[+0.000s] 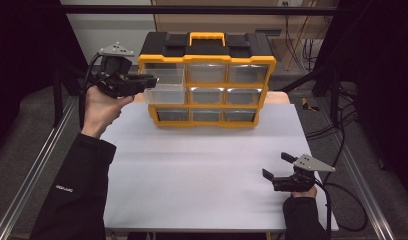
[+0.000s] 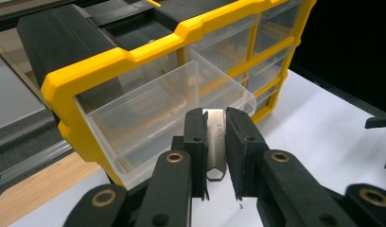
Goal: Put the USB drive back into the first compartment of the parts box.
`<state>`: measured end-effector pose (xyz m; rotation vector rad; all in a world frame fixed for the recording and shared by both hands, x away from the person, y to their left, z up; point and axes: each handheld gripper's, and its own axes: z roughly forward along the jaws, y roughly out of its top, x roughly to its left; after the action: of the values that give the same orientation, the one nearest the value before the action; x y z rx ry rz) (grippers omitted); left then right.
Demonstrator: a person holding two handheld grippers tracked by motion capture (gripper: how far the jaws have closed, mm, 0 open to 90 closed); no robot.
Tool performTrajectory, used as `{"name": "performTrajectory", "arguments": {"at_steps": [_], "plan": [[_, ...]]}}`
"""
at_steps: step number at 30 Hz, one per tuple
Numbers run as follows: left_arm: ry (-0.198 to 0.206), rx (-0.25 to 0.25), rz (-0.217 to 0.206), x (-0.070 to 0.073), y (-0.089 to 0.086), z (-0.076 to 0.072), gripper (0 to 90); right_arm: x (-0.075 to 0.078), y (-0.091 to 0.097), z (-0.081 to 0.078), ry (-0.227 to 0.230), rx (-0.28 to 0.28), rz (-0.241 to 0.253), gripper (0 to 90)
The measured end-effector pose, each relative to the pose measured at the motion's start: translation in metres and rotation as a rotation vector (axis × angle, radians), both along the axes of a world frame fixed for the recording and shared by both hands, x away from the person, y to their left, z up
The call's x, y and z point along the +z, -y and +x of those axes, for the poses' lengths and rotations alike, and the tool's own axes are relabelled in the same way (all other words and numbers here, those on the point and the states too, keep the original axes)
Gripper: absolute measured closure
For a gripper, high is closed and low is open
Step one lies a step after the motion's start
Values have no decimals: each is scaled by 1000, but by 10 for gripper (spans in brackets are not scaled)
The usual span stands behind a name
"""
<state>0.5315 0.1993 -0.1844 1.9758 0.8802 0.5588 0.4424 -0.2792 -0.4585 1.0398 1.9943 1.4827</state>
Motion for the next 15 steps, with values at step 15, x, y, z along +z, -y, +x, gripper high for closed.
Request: {"name": "performTrajectory", "arguments": {"at_steps": [15], "plan": [[-2, 23, 13, 4, 3, 14, 779, 0, 0, 0, -1, 2, -1, 22]]}}
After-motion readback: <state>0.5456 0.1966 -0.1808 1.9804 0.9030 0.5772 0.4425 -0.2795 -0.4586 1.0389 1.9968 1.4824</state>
